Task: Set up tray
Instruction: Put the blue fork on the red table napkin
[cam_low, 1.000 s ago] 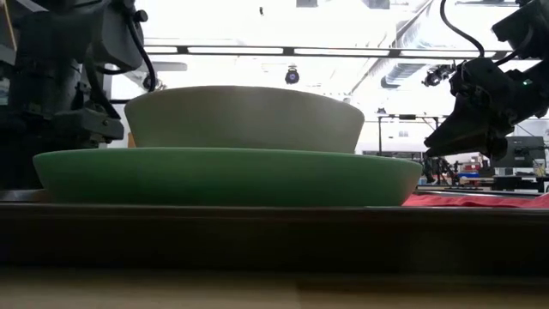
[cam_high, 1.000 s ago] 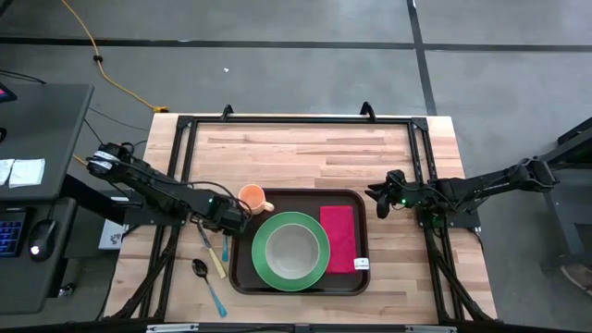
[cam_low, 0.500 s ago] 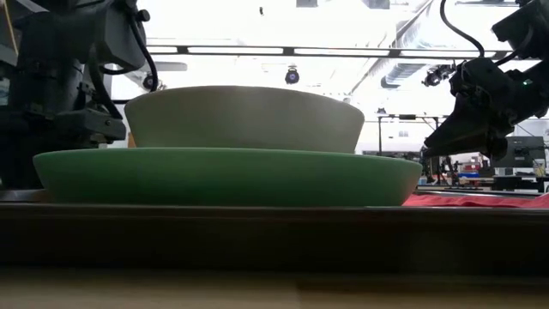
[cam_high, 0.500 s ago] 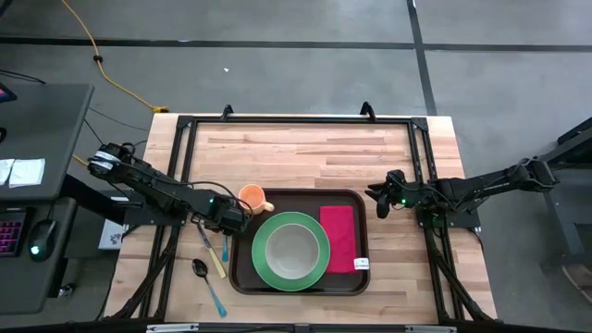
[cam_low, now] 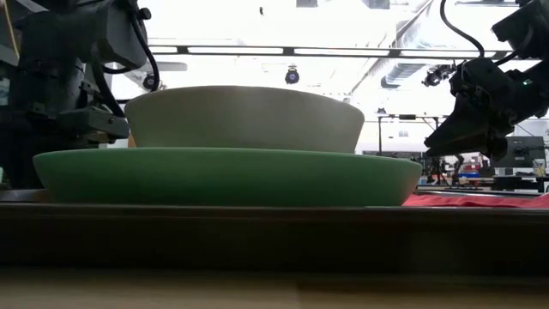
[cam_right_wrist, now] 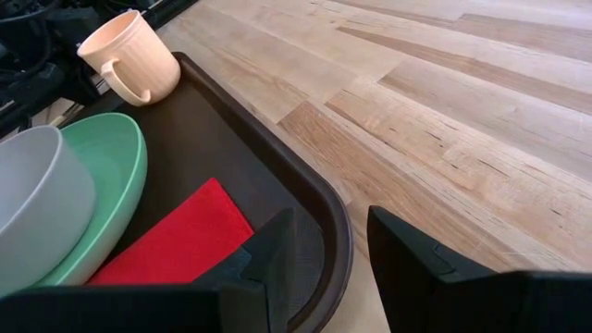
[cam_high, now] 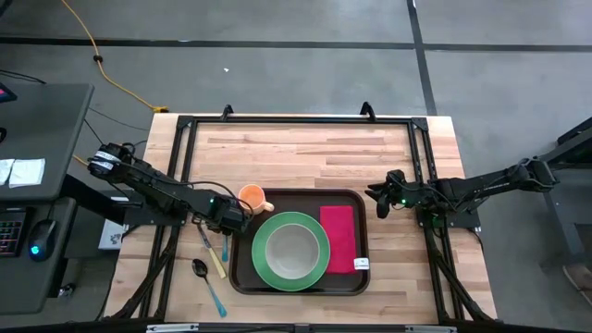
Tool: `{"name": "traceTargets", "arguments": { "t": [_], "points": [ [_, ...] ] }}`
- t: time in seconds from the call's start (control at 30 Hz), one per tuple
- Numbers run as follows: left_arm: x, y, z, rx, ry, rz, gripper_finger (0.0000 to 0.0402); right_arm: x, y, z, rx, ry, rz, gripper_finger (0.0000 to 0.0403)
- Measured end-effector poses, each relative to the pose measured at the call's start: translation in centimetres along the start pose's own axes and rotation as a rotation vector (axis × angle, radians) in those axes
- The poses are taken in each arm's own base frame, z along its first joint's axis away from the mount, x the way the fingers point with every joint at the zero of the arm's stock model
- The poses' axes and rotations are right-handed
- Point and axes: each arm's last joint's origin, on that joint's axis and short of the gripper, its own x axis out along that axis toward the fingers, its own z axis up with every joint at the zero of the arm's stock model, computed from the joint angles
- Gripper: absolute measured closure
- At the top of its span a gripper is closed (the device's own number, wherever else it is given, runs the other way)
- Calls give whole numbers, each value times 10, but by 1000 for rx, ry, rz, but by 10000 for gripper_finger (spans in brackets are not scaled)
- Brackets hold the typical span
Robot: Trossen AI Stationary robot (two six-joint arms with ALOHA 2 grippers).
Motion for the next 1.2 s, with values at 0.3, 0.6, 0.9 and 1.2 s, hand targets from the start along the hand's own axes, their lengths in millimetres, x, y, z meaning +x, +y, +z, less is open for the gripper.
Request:
{"name": "traceTargets", "arguments": {
  "t": [0.3, 0.6, 0.9, 1.2],
  "points": [
    [0, 1, 0, -20, -6, 10, 361, 0, 0, 0, 0, 0, 0, 289],
    [0, 1, 0, -45, -13, 15, 359, 0, -1, 0, -4, -4, -18, 289],
    [0, 2, 1, -79, -28, 16, 363, 0, -1, -1, -7, -2, -24, 289],
    [0, 2, 1, -115, -32, 17, 365, 0, -1, -1, -7, -2, -24, 289]
  ]
}}
